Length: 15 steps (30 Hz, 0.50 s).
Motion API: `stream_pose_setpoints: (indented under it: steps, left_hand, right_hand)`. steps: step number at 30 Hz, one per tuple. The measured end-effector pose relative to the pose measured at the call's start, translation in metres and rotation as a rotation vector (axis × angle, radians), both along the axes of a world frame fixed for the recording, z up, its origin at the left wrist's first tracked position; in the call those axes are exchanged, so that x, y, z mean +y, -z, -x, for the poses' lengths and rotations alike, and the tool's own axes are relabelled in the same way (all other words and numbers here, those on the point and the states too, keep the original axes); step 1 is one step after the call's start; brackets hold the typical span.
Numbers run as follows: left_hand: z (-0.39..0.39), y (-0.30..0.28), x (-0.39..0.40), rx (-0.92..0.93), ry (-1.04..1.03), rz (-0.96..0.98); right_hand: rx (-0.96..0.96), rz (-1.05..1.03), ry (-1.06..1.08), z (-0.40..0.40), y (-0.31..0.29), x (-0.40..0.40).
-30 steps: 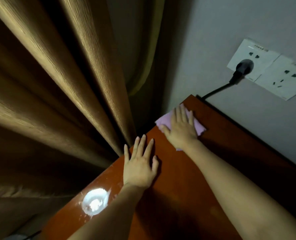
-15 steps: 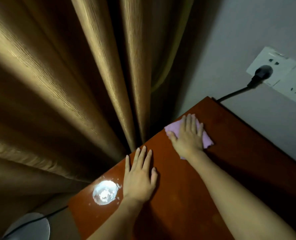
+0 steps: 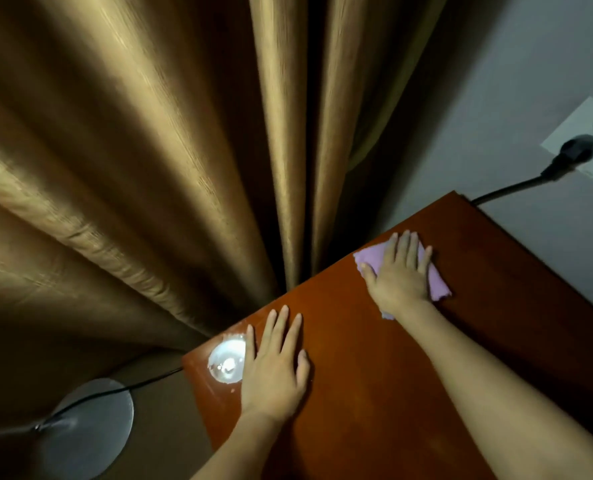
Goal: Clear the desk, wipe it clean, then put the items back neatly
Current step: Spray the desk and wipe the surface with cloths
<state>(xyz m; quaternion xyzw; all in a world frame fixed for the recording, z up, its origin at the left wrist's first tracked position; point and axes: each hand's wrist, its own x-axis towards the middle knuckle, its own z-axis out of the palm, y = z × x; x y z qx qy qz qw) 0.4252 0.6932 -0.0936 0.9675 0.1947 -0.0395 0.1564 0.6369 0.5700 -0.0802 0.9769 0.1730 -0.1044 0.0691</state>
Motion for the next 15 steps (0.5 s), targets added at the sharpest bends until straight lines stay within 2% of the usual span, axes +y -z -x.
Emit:
stream_pose_setpoints:
  steps: [4, 8, 12, 15]
  left_hand:
    - [0.002, 0.003, 0.004, -0.059, 0.014, -0.006]
    - [0.011, 0.007, 0.01, -0.033, 0.041, 0.023]
    - [0.03, 0.011, 0.035, 0.021, 0.14, -0.061]
    - [0.042, 0.012, 0.047, 0.038, 0.086, -0.057]
  right_hand:
    - [-0.009, -0.134, -0.256, 0.058, 0.015, 0.032]
    - [0.066, -0.095, -0.429, 0.086, 0.011, -0.03]
    - [0.002, -0.033, -0.298, 0.059, 0.007, -0.067]
    - [0.009, -0.027, -0.011, 0.05, 0.002, -0.027]
